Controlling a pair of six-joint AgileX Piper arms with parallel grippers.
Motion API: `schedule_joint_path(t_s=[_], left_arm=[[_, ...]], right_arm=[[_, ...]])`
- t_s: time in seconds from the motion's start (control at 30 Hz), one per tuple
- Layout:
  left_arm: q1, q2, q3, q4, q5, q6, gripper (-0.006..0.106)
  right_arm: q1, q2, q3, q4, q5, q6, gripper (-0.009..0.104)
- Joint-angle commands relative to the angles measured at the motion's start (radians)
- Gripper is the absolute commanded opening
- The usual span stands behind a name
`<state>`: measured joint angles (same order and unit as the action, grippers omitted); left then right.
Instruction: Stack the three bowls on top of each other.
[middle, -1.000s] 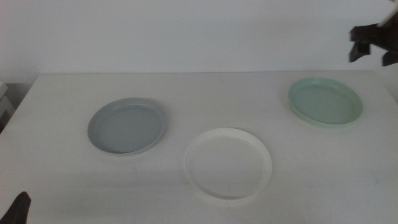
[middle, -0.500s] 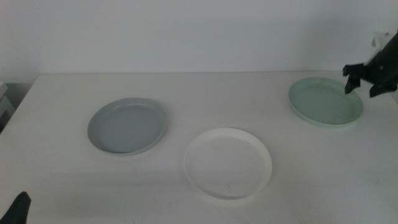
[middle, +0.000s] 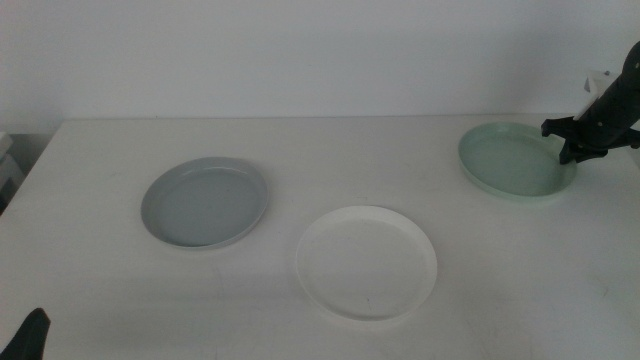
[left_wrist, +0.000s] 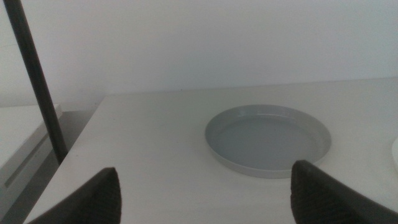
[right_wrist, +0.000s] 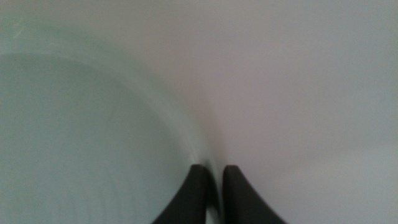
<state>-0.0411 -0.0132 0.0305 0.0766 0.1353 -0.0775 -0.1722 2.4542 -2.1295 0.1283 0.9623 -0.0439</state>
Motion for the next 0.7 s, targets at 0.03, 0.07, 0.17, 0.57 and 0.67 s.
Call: schedule_joint_path(t_s=[0.03,0.07,0.17,0.57,0.67], left_arm=[[0.001,-0.013,-0.005,-0.003,-0.071,-0.011,0.105],[0.001,-0.013,-0.005,-0.003,-0.071,-0.011,0.105],[0.001,-0.013,-0.005,-0.003,-0.071,-0.011,0.105],[0.001,-0.013,-0.005,-0.003,-0.071,-0.011,0.105],[0.001,-0.013,-0.005,-0.003,-0.071,-0.011,0.105]], right_arm=[[-0.004,-0.133,-0.002,0.008,0.013,-0.016,-0.001],[-0.001,-0.17,0.023,0.017,0.013,-0.019,-0.001],[0.012,-0.319,0.187,0.087,-0.044,-0.05,-0.001],[0.3,-0.82,0.761,0.233,-0.226,-0.114,-0.001],[0.393,-0.826,0.78,0.23,-0.227,-0.095,-0.001]])
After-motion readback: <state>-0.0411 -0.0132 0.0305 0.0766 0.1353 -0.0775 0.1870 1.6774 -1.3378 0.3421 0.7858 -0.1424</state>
